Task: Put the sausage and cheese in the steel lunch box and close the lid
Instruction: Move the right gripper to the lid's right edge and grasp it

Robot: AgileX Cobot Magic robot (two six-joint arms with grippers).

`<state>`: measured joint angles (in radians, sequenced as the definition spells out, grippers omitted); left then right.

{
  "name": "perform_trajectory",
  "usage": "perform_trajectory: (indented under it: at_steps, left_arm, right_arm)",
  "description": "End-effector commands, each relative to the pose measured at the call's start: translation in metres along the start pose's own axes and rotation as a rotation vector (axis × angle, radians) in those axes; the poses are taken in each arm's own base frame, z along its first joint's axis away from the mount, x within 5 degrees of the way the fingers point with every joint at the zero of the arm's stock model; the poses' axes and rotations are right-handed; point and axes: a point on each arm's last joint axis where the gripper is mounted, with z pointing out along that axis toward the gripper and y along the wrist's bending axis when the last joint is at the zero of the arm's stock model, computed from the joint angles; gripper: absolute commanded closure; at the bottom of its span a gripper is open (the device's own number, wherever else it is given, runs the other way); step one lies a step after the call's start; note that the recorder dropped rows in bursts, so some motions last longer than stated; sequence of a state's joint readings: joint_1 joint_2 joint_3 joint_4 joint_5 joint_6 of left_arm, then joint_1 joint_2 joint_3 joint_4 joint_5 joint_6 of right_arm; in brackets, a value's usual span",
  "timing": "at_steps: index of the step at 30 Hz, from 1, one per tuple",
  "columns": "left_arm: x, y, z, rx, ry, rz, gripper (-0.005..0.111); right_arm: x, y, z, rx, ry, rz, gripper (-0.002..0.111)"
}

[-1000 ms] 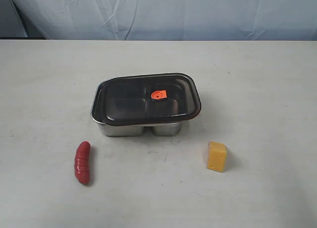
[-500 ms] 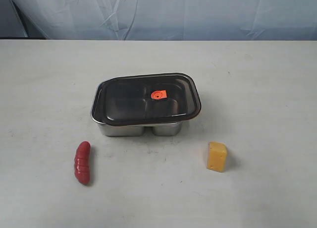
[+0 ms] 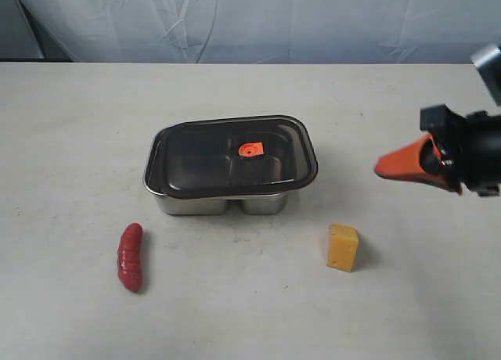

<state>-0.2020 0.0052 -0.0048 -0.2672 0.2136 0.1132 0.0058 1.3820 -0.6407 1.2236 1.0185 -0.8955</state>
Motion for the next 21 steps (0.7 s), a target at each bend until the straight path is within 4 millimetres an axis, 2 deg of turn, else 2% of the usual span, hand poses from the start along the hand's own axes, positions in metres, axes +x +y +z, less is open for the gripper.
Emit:
perform_trajectory:
  at_steps: [1, 4, 6, 9, 12, 13, 15, 21]
  left_arm:
    - [0.001, 0.0, 0.0, -0.004, -0.006, -0.001, 0.107]
    - [0.001, 0.0, 0.0, -0.004, -0.006, -0.001, 0.107]
    - [0.001, 0.0, 0.0, -0.004, -0.006, -0.001, 0.107]
    - [0.001, 0.0, 0.0, -0.004, -0.006, -0.001, 0.107]
    - [0.001, 0.0, 0.0, -0.004, -0.006, -0.001, 0.107]
    - [0.001, 0.0, 0.0, -0.004, -0.006, -0.001, 0.107]
    - [0.001, 0.0, 0.0, -0.004, -0.006, -0.001, 0.107]
    - [0.001, 0.0, 0.0, -0.004, -0.006, -0.001, 0.107]
  right_arm:
    - [-0.047, -0.018, 0.029, -0.239, 0.053, 0.008, 0.109]
    - [-0.057, -0.041, 0.046, -0.243, 0.078, 0.056, 0.108]
    - [-0.055, -0.051, 0.053, -0.236, 0.107, 0.083, 0.101]
    - [-0.057, -0.071, 0.063, -0.123, 0.074, 0.119, 0.078]
    - [-0.057, -0.079, 0.071, -0.109, 0.066, 0.16, 0.047]
    - [-0.056, -0.081, 0.075, -0.107, 0.068, 0.169, 0.04]
    - [-0.054, -0.08, 0.085, -0.121, 0.077, 0.192, 0.04]
    - [-0.046, -0.071, 0.122, -0.111, 0.087, 0.208, 0.054]
